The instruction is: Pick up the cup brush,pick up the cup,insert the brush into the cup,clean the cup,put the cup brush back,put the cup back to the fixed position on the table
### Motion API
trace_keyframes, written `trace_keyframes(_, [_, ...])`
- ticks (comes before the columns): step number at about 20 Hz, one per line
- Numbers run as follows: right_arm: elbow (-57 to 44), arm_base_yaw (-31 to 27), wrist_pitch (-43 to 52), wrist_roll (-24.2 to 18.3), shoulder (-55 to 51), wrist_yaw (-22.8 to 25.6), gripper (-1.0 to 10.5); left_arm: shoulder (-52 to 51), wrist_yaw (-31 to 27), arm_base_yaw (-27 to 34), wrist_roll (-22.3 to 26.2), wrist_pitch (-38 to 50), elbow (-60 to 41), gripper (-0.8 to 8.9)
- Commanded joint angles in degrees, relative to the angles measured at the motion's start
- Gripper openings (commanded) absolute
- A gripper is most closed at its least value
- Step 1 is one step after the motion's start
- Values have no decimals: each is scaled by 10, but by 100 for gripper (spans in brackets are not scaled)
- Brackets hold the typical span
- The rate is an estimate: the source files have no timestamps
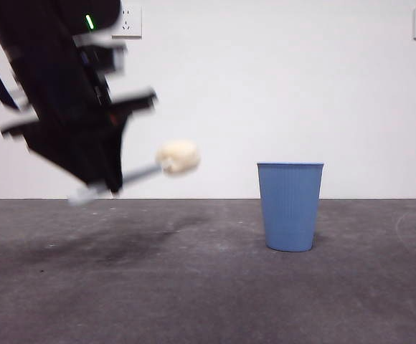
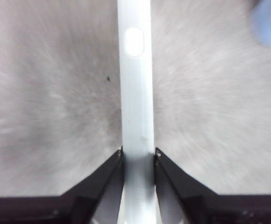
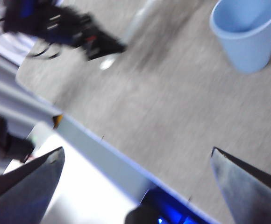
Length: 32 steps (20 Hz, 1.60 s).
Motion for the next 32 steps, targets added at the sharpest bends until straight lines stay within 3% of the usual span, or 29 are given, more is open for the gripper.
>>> trace_keyframes(1, [0,11,54,16,29,30,537,-71,7,1,33,-51,-2,-8])
trace_keyframes(3, [-2,33,85,14,61,93,605,-140,11,1,44,-89,-2,-8])
trace_keyframes(6, [-20,82,145,30,109,130,633,-223,11,1,48,-115,-2,-8])
trace_keyframes(11, [-120,206,315,92,152,303,633,-307,10,1,60,-171,-2,-8])
trace_keyframes(15, [-198,264,460,129,175,415,633,-328,10,1,72,-200,-2,-8])
trace_keyframes(20, [-244,264,607,122,247,460,633,-328,10,1,73,-211,-2,-8])
trace_keyframes(32, [-247,228,899,90,480,456,633,-328,10,1,72,-239,-2,-8])
